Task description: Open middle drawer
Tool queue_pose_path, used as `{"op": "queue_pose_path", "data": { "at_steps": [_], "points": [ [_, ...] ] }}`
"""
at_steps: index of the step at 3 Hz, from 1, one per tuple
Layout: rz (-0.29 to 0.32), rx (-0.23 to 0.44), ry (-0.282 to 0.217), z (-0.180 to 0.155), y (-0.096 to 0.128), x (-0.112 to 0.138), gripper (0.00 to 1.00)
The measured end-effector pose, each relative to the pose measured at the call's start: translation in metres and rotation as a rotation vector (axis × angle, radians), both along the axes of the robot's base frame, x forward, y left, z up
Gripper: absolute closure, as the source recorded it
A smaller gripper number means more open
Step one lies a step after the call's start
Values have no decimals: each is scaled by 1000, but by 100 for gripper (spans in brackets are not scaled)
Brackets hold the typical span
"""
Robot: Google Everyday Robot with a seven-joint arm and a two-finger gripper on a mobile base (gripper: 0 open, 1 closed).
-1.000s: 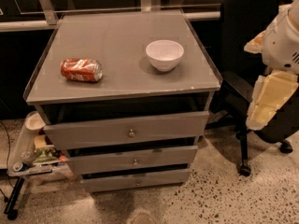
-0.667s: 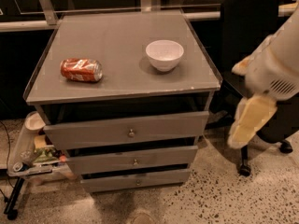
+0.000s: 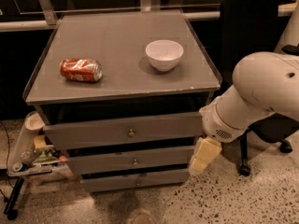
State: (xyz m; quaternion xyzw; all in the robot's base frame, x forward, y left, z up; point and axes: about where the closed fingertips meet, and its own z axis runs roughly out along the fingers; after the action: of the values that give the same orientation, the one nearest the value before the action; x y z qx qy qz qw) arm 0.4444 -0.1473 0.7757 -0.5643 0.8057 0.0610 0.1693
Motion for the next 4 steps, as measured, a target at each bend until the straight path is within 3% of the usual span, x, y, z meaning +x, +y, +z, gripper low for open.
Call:
{"op": "queue_pose_path", "data": {
  "at_steps": [2, 4],
  "points": [
    [-3, -14, 9, -20, 1, 1, 0],
    [-11, -33, -9, -112, 6, 32, 0]
  ]
}}
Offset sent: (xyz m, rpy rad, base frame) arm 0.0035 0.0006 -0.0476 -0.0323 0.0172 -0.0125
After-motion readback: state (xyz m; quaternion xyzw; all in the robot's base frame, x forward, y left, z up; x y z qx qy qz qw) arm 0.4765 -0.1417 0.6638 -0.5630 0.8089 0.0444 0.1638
